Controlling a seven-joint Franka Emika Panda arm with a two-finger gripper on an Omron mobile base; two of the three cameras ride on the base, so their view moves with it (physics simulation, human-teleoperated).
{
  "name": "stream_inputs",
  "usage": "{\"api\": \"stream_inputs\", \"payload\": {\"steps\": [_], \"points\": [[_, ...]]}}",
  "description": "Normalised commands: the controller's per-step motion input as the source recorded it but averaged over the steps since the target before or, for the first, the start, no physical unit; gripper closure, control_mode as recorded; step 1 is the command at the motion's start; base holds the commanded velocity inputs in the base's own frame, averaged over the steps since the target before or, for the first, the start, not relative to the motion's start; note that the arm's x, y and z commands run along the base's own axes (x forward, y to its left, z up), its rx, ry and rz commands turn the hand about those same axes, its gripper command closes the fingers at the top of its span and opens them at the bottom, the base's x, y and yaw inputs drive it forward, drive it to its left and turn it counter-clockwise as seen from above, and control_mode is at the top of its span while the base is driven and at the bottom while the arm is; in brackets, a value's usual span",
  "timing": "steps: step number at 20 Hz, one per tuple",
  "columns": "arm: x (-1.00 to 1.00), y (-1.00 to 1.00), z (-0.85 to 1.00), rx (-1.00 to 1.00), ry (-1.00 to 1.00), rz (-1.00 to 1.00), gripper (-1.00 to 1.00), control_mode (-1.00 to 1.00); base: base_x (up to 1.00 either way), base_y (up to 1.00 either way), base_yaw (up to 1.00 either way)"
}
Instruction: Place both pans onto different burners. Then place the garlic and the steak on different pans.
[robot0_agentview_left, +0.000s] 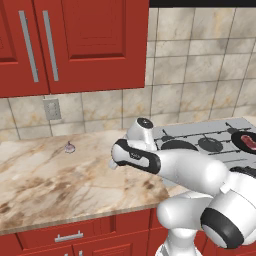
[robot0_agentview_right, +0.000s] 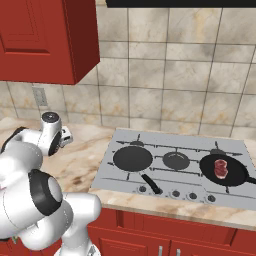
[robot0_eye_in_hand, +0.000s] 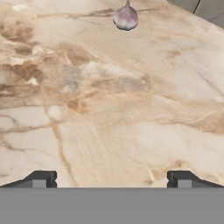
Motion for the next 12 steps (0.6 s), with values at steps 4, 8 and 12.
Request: {"api": "stream_inputs", "payload": {"steps": [4,8,12], "points": [[0.10,0.17,0.00,0.09,0.00,0.00,-1.00,-1.00,0.00,0.00,0.00],[0.07,0.29,0.00,0.04,0.00,0.00,-1.00,-1.00,0.00,0.00,0.00],[0.06,0.45,0.00,0.01,0.00,0.00,-1.00,-1.00,0.00,0.00,0.00]]}}
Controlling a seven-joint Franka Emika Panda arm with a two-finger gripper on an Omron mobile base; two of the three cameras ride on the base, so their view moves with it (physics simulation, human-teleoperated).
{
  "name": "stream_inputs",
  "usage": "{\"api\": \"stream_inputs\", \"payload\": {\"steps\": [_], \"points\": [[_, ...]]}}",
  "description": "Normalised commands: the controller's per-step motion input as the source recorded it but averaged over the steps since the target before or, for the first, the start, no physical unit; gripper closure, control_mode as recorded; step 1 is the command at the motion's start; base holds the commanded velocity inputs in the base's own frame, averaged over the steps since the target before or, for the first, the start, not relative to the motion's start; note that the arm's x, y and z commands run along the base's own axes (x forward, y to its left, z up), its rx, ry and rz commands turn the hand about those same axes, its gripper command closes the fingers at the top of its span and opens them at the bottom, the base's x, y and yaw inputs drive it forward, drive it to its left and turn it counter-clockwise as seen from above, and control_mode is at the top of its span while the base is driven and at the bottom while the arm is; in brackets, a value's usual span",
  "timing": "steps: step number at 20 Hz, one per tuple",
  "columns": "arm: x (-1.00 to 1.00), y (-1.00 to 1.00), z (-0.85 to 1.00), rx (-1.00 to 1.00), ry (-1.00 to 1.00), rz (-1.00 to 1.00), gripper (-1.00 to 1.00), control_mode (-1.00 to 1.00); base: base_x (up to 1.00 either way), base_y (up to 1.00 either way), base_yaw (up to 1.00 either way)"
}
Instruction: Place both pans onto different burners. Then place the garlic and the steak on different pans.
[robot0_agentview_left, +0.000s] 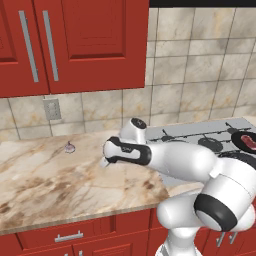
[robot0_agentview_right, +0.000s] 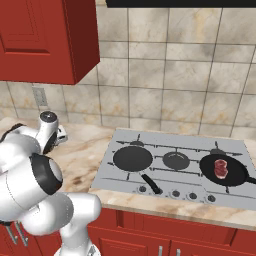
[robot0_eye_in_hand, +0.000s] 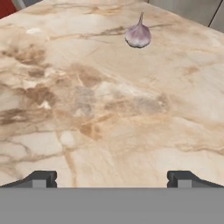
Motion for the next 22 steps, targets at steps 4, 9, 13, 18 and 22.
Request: {"api": "stream_inputs", "payload": {"steps": [4,9,13,18,22], "points": [[0.08,0.47,0.00,0.01,0.00,0.00,-1.00,-1.00,0.00,0.00,0.00],[0.14,0.35,0.00,0.00,0.00,0.00,-1.00,-1.00,0.00,0.00,0.00],[0.21,0.20,0.00,0.00,0.00,0.00,-1.00,-1.00,0.00,0.00,0.00],[0.23,0.28,0.00,0.00,-0.01,0.00,-1.00,-1.00,0.00,0.00,0.00],[0.28,0.37,0.00,0.00,-0.05,0.00,-1.00,-1.00,0.00,0.00,0.00]]}}
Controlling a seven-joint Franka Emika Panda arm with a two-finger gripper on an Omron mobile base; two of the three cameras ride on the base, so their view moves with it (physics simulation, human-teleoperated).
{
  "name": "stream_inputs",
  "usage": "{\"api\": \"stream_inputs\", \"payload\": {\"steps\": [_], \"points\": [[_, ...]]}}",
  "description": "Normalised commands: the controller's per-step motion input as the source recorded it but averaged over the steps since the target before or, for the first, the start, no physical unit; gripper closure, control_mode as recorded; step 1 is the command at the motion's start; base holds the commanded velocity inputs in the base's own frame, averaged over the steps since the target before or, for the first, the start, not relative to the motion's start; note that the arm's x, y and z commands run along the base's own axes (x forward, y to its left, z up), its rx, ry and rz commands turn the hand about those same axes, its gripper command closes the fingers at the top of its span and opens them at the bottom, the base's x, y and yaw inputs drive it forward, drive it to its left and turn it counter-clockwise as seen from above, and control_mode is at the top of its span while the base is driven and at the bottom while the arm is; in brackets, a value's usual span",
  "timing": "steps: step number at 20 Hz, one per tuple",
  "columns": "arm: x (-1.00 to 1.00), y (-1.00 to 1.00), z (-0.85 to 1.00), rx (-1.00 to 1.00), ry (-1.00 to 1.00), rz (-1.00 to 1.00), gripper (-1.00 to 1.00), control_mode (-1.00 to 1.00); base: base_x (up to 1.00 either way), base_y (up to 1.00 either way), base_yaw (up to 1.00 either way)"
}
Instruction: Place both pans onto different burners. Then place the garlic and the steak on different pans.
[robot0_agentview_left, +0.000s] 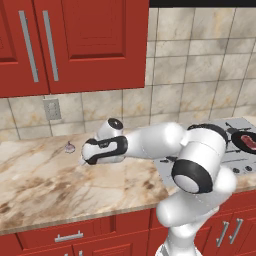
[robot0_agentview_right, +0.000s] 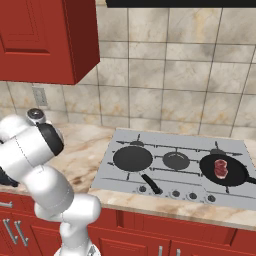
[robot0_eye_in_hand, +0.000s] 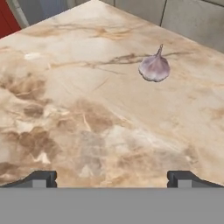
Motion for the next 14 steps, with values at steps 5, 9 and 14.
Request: {"api": "stream_inputs", "payload": {"steps": [5,9,14], "points": [[0.30,0.29,0.00,0.00,-0.07,0.00,-1.00,-1.00,0.00,0.00,0.00],[0.38,0.26,0.00,0.00,-0.03,-0.01,-1.00,-1.00,0.00,0.00,0.00],[0.36,0.19,0.00,0.00,0.00,-0.03,-1.00,-1.00,0.00,0.00,0.00]]}}
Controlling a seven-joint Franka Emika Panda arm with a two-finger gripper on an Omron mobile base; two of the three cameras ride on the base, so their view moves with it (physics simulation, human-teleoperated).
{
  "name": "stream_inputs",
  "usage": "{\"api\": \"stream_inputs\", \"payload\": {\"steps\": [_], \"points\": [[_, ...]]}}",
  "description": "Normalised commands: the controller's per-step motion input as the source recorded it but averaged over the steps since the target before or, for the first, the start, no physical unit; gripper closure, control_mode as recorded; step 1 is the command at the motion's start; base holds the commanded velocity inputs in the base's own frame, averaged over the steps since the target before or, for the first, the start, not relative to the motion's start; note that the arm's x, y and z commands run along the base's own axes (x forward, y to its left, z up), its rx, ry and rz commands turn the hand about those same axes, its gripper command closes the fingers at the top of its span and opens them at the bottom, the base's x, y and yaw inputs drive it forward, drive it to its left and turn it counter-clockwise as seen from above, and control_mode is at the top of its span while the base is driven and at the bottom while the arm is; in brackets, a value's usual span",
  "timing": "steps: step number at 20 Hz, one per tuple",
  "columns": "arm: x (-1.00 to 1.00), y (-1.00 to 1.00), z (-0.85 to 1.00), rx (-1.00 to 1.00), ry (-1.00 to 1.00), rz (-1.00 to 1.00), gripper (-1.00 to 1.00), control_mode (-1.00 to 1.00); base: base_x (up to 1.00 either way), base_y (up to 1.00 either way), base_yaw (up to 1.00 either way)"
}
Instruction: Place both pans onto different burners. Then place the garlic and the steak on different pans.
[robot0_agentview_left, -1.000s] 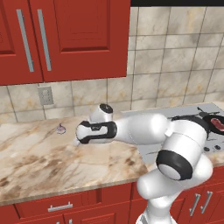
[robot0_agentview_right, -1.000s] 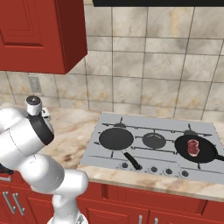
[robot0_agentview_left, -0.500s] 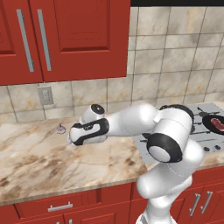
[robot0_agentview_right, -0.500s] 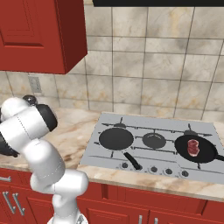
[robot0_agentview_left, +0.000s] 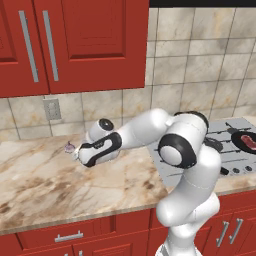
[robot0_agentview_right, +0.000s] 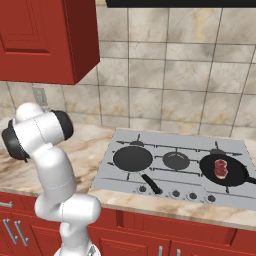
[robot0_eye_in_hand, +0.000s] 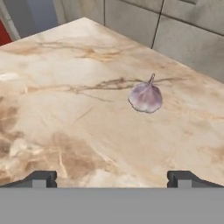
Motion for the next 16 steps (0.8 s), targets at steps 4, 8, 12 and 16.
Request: {"api": "stream_inputs", "payload": {"steps": [4,8,12,16], "points": [[0.22,0.23,0.04,0.00,0.00,-0.10,-1.00,-1.00,0.00,0.00,0.00],[0.21,0.27,0.00,0.00,0.00,-0.10,-1.00,-1.00,0.00,0.00,0.00],[0.19,0.31,0.00,0.00,0.00,-0.06,-1.00,-1.00,0.00,0.00,0.00],[0.17,0.26,0.00,0.00,0.00,-0.03,-1.00,-1.00,0.00,0.00,0.00]]}}
